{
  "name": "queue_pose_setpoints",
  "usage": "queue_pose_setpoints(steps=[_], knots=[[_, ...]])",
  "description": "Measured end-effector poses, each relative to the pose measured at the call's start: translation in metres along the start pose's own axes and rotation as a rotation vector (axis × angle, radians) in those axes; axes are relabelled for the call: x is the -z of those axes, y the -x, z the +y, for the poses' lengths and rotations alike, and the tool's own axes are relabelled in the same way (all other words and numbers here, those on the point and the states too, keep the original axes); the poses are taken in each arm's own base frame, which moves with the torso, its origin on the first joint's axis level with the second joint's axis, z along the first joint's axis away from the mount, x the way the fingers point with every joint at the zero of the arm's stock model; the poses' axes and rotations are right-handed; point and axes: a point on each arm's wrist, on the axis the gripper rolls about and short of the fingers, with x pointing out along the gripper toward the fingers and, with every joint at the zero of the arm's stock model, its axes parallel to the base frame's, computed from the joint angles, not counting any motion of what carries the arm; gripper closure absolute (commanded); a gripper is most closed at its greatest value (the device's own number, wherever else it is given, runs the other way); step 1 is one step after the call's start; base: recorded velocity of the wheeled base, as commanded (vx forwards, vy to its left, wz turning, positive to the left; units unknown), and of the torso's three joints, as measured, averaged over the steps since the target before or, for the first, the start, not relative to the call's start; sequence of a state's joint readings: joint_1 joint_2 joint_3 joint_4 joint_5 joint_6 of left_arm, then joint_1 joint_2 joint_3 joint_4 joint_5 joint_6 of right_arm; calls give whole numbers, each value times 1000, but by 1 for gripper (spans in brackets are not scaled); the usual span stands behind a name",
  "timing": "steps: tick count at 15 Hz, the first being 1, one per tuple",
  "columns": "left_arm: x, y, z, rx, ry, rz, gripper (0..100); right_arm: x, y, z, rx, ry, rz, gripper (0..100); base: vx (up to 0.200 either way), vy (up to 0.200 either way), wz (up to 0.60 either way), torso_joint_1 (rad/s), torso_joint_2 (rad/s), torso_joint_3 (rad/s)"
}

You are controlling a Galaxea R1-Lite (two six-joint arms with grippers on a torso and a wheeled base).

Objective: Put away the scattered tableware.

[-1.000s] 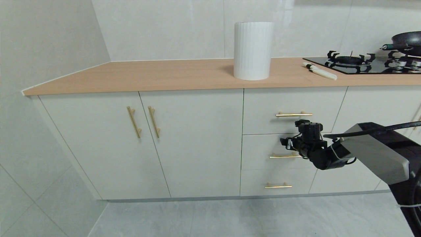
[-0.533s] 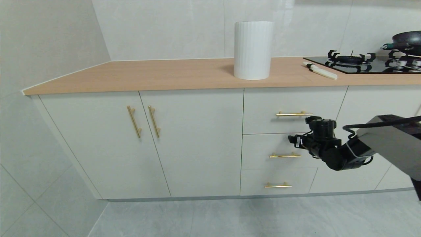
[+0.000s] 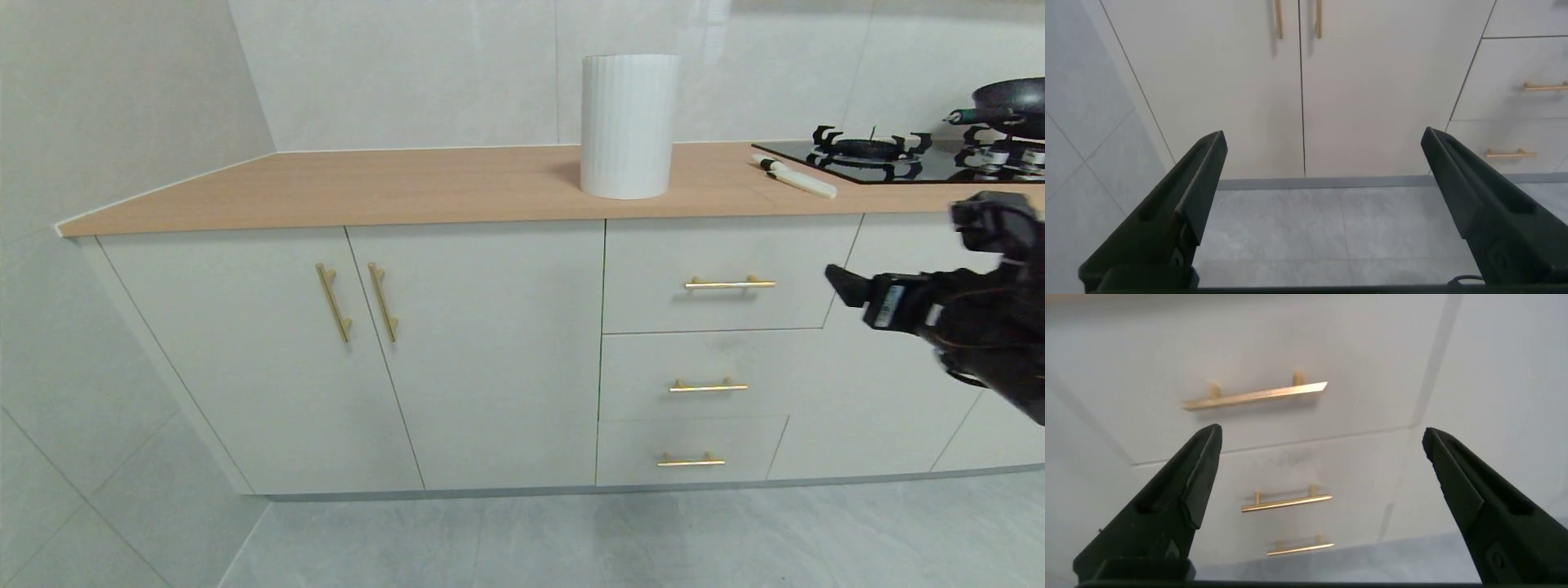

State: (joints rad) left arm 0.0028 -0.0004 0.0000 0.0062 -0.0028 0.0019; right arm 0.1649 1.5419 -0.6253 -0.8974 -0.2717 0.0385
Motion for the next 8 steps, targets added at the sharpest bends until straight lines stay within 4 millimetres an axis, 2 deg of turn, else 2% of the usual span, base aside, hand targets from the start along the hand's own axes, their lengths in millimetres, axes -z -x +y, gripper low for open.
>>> queue_pose_setpoints(steps=[2,4,6,8], knots=[[0,0,0,0,0,0,0,-14,66,-18,17,58,-85,0,0,0,0,0,0,0],[0,0,0,0,0,0,0,-18,127,-38,52,93,-144,0,0,0,0,0,0,0],[0,0,0,0,0,0,0,-11,180,-54,79,129,-128,0,0,0,0,0,0,0],[0,0,0,0,0,0,0,6,226,-65,92,168,-54,0,0,0,0,0,0,0]])
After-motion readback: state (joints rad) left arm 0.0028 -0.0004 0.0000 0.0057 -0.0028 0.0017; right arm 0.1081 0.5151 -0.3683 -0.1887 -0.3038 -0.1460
